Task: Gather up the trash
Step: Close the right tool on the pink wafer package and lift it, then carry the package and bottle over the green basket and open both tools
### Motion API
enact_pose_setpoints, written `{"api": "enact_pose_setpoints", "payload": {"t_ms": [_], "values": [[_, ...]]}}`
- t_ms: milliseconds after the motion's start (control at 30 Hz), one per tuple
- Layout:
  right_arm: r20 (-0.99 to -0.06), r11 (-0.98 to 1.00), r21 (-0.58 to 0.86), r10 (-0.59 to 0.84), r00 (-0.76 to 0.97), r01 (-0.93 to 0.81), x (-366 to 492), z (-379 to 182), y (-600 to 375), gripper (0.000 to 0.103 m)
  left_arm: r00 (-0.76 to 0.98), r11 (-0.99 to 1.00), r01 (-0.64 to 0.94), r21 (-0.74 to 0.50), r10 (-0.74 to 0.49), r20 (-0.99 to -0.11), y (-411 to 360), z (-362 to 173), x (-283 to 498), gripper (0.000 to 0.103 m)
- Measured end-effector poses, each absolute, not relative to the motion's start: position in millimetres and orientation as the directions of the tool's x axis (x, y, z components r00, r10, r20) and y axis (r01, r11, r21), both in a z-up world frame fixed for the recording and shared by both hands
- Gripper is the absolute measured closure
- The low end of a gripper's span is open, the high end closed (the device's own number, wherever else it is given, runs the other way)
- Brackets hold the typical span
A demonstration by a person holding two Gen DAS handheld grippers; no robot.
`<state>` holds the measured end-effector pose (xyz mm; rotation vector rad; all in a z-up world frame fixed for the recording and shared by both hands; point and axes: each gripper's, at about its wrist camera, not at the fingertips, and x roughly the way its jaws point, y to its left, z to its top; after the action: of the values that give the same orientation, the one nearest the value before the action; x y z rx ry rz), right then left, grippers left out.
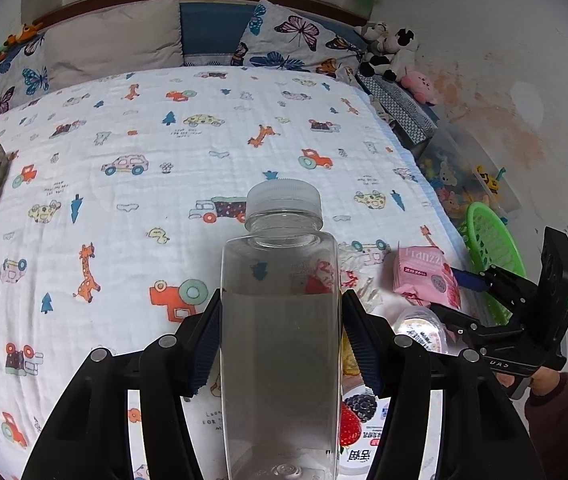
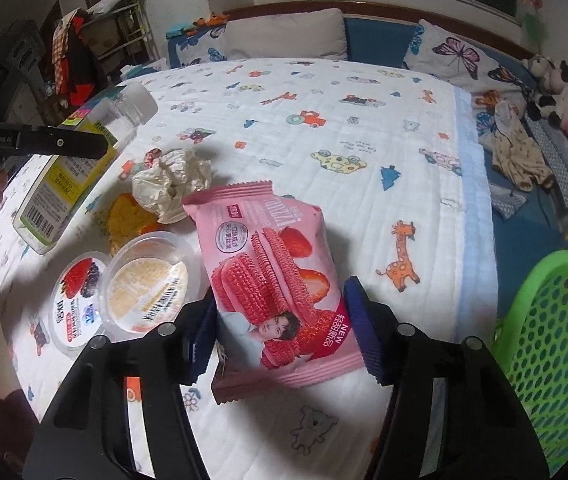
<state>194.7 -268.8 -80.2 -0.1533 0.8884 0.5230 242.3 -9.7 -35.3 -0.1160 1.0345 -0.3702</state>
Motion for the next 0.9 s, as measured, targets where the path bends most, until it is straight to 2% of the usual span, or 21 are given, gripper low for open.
{"api": "enact_pose_setpoints", "payload": {"t_ms": [500, 900], "values": [[-0.728, 0.911, 0.113, 0.348, 0.592, -0.396, 168.1, -55.0, -294.8, 0.045, 0.473, 0.909, 0.321, -0.265, -0.396, -0.787, -34.4, -5.1, 230.9, 0.047], [-0.715, 0.971, 0.153, 0.239, 0.657, -0.186, 145.5, -42.1, -359.2, 0.045, 0.432, 0.856, 0.449, -0.256, -0.459, -0.777, -107.3, 10.8, 221.7, 0.047]]}}
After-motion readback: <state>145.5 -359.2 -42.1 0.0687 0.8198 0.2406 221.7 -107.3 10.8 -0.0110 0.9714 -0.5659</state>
